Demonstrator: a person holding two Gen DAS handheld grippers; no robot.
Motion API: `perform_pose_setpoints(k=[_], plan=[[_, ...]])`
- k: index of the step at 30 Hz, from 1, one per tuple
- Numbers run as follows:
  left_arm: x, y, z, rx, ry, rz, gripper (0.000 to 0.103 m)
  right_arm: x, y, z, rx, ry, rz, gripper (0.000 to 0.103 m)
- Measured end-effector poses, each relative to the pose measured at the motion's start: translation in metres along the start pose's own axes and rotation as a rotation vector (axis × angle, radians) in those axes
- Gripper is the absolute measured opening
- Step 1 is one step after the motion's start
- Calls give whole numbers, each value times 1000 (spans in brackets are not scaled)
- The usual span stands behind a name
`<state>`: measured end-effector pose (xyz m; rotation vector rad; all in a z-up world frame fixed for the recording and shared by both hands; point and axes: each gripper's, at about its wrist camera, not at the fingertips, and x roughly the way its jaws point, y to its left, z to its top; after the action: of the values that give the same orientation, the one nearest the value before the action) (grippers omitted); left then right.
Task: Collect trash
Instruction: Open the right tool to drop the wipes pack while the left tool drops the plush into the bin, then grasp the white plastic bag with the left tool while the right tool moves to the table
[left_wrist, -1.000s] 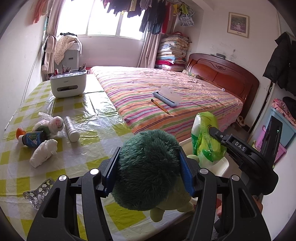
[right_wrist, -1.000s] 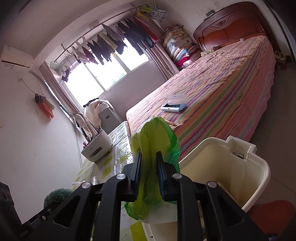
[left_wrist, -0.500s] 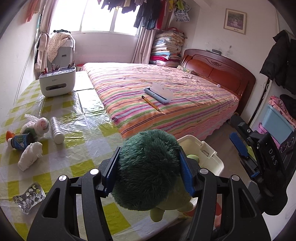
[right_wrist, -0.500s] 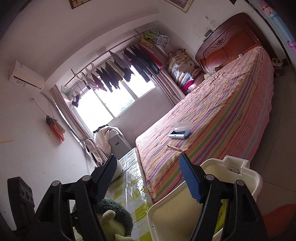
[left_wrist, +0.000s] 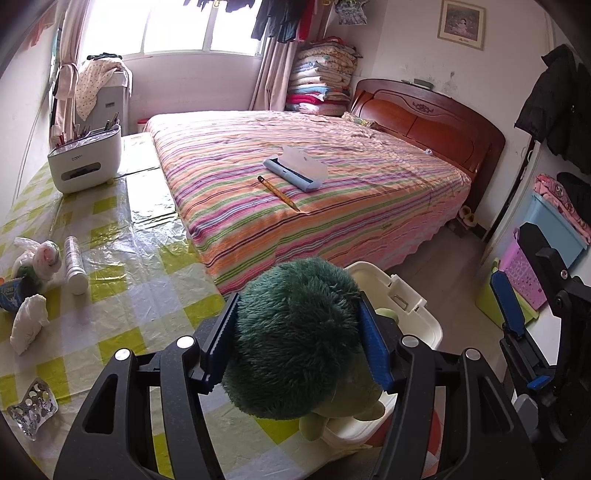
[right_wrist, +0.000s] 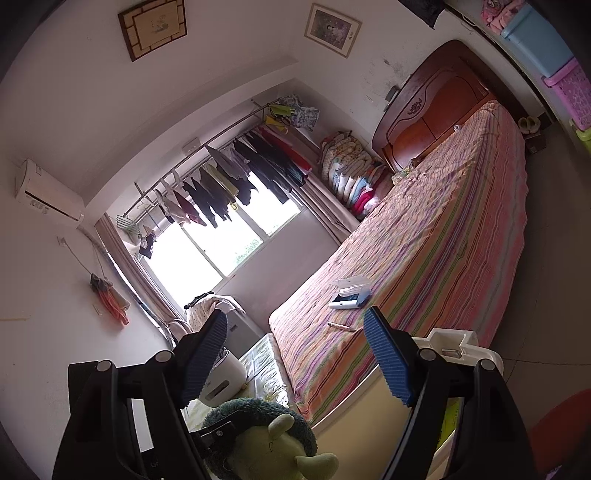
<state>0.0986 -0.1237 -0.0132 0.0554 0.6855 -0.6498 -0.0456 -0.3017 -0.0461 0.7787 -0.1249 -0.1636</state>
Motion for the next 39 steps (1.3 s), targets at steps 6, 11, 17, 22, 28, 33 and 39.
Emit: perform_pose_setpoints(k=[6,11,17,22,28,33,39], plan=[[18,-7,0,-1,34,-5,66,-4,9,-6,-38,6,36,79],[12,-8,3,-14,-6,12,86,-5,13,-7,-63,10,50,80],[-10,16,2,-8,-2,57,89,0,18,-11,-71,40,55,81],[-39,56,-7,32,-12,155,89,4,23,-16,-88,61,54,82],[-82,128,-15,-67,-73,215,89,11,35,-25,-112,89,55,83],[-115,191,-24,-187,-104,264,89,19,52,-37,-166,124,74,84],[-147,262,-50,-389,-119,263,92,34,63,-52,-176,191,79,87]])
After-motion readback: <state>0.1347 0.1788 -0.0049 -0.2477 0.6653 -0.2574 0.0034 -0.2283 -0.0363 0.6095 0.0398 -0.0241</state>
